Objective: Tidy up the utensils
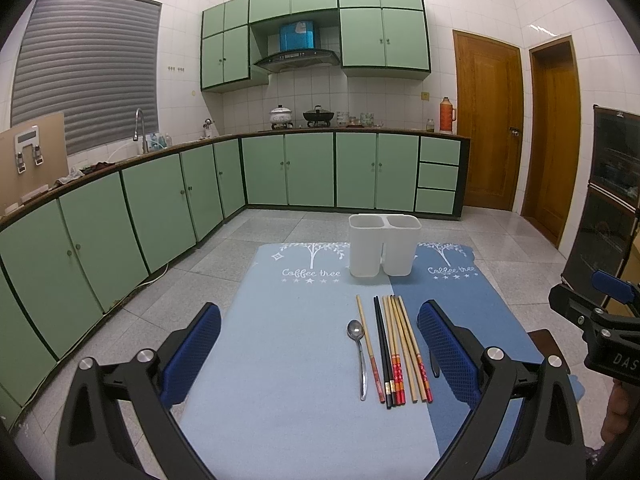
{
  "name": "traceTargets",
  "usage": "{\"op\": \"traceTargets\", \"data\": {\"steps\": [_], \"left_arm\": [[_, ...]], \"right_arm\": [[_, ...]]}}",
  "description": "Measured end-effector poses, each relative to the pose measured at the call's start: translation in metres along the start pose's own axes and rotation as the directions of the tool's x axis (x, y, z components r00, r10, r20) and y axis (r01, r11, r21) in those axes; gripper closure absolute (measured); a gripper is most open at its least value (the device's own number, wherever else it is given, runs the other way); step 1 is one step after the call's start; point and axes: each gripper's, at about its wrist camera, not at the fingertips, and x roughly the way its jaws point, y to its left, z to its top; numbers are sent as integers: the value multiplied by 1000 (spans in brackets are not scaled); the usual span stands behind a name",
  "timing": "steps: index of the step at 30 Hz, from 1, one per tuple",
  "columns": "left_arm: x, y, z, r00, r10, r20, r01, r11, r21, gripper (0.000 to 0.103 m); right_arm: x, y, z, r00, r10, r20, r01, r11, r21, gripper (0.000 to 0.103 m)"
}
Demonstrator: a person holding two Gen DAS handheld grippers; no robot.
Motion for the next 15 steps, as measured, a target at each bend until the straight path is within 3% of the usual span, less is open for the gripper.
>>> {"op": "traceTargets", "data": {"steps": [8, 15], "left_arm": [[2, 15, -2, 1000, 2, -16, -2, 1000, -3, 6], [28, 12, -7, 998, 17, -61, -17, 1000, -1, 6]], "right_arm": [[18, -11, -13, 1000, -6, -19, 6, 1000, 1, 5], [42, -9, -15, 997, -32, -68, 31, 999, -7, 5]]}}
